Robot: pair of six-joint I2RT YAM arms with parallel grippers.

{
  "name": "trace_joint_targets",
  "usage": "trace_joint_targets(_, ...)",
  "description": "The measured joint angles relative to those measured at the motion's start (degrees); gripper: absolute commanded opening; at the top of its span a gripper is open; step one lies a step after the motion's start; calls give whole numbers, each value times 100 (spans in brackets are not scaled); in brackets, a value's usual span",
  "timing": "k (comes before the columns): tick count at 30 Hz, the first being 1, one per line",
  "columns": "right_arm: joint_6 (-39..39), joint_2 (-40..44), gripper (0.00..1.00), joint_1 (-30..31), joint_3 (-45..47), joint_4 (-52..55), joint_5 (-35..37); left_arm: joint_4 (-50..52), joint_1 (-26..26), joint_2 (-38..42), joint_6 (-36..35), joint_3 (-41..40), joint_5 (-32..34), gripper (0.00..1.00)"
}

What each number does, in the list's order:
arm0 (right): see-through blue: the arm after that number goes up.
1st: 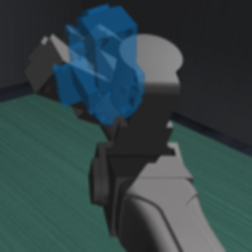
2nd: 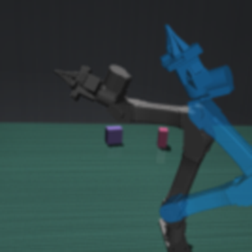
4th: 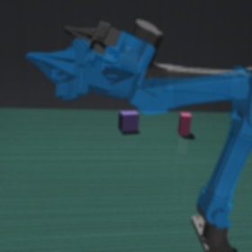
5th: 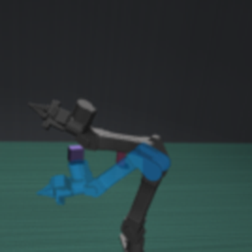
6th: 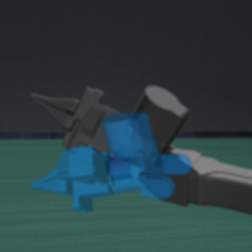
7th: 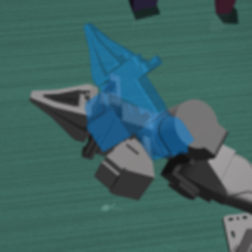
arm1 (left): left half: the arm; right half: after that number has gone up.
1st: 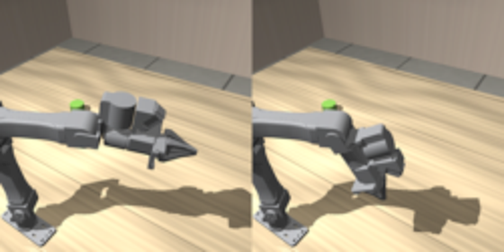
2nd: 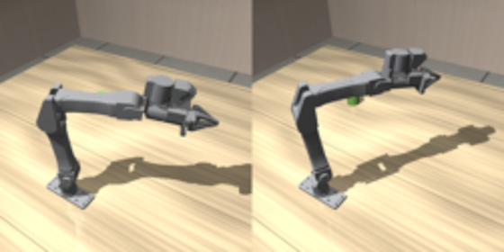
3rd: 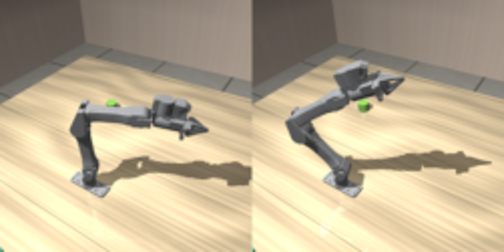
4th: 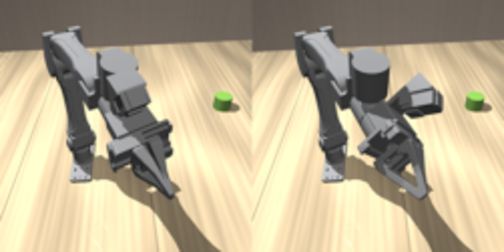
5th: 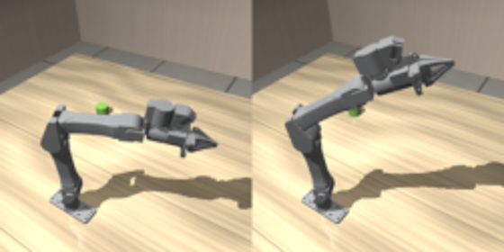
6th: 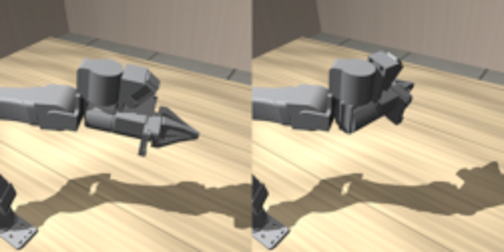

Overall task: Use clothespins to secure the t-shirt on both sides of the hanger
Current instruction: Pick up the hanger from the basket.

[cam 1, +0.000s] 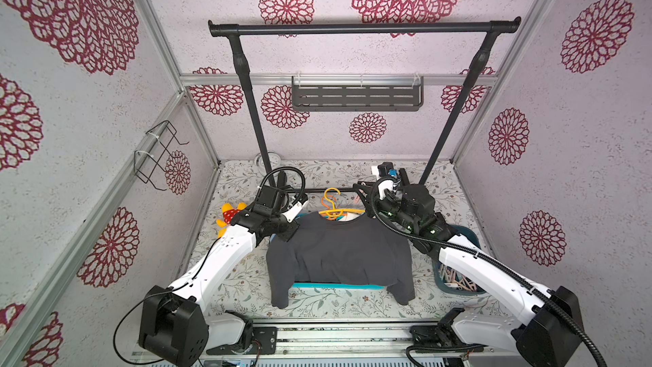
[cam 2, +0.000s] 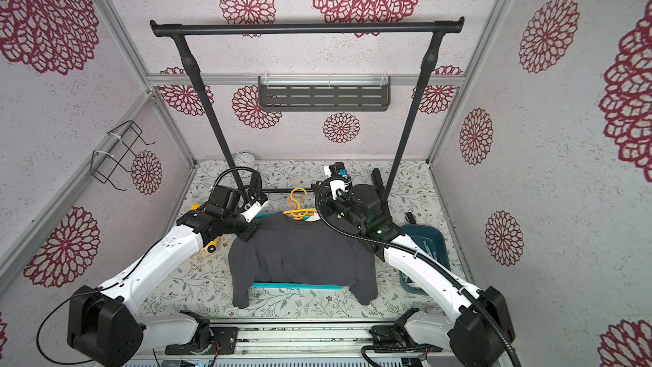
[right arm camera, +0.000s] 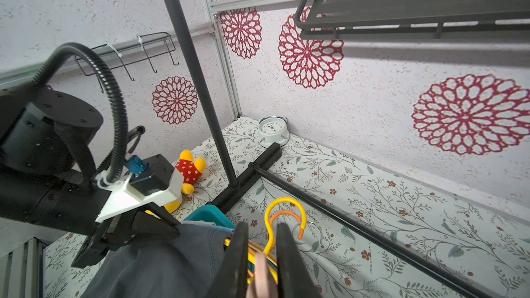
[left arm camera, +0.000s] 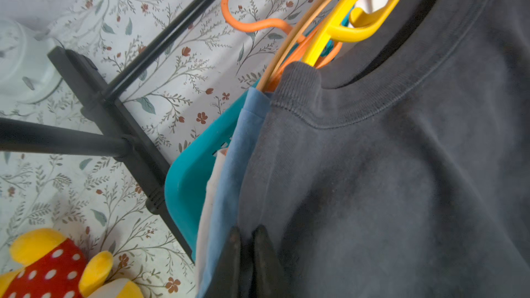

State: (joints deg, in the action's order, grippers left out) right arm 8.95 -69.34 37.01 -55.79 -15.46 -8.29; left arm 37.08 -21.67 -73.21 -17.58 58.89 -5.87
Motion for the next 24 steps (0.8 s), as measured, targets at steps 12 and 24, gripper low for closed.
trace_joint_targets(12, -61, 44, 0, 103, -365, 114, -820, -468, -697, 1119, -481, -361, 780, 0)
trace_joint_targets(24, -247, -459, 0, 577, -697, -50, -1449, -1294, -1344, 1950, -1141, -791, 1266, 0)
